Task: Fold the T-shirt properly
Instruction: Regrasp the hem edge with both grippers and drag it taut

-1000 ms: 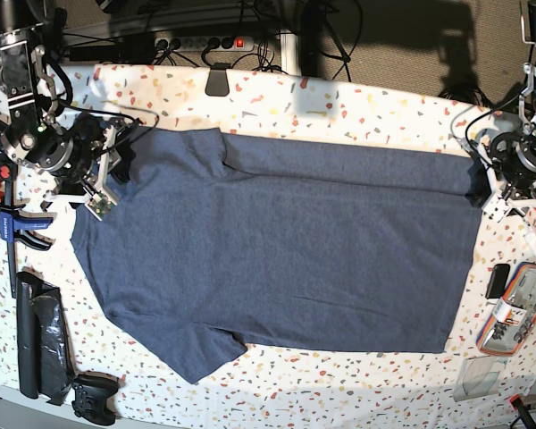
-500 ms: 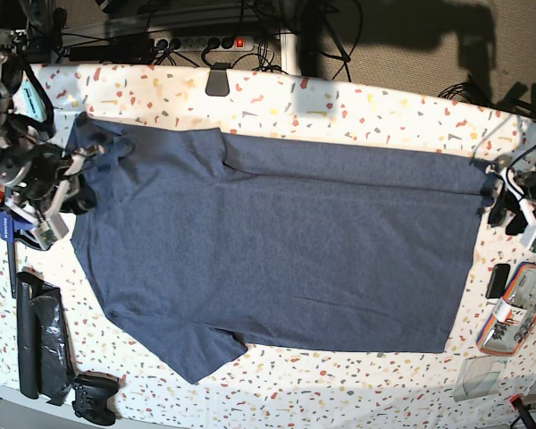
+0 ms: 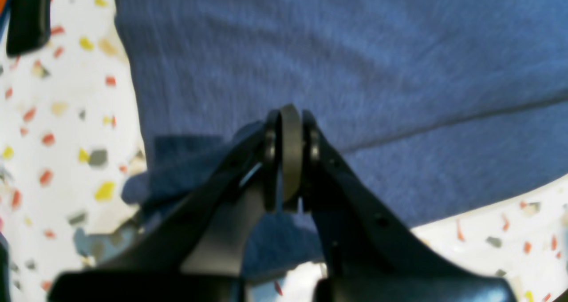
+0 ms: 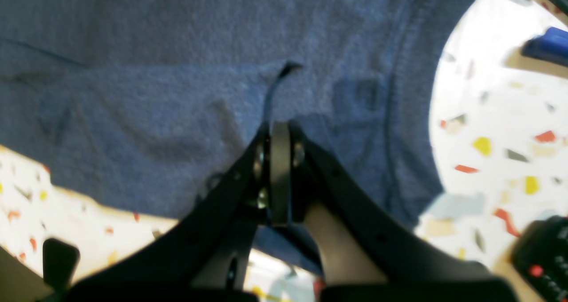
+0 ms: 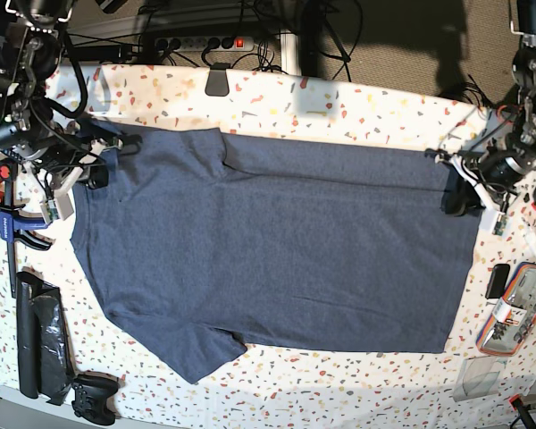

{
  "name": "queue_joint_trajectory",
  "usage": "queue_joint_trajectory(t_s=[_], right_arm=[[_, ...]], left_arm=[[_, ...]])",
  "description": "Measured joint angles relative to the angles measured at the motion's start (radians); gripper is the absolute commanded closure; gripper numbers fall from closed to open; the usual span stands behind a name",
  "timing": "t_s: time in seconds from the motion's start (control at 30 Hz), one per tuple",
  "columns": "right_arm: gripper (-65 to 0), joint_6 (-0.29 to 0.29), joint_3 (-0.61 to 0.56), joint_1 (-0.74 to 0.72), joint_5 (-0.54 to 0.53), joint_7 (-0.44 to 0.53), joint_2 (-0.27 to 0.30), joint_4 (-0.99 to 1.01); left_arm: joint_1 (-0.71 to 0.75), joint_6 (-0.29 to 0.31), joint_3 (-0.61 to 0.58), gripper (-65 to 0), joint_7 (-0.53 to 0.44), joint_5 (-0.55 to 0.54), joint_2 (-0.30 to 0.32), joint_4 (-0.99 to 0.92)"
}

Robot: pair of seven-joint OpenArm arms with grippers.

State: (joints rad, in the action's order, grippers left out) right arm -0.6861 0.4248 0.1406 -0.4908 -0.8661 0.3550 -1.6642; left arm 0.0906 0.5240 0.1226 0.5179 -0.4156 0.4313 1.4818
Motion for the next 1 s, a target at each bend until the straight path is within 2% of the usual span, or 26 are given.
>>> queue_joint_trajectory(t_s=[0.1, 0.37, 0.53, 0.63, 1.0], right_arm=[[0.0, -0.001, -0.005, -0.002, 0.006, 0.001, -0.012, 0.048], [0.0, -0.004, -0.005, 0.01, 0.049, 0.025, -0.011, 0.159], [0.0, -0.007, 0.003, 0.093, 0.044, 0.12, -0.011, 0.155], [0.0, -0.007, 0.018, 0.158, 0.065, 0.195, -0.011, 0.137], [0.0, -0.008, 0.157, 0.318, 0.07, 0.207, -0.012, 0.053]], left_arm=[[0.024, 0.0, 0.0, 0.0, -0.053, 0.006, -0.011, -0.045], [0.079, 0.0, 0.002, 0.0, -0.095, -0.005, -0.043, -0.111], [0.15, 0.011, 0.008, 0.0, -0.128, -0.027, -0.044, -0.095], [0.206, 0.042, 0.008, 0.0, -0.152, -0.03, -0.043, -0.062], [0.329, 0.045, 0.012, 0.0, -0.124, -0.018, -0.044, 0.056]])
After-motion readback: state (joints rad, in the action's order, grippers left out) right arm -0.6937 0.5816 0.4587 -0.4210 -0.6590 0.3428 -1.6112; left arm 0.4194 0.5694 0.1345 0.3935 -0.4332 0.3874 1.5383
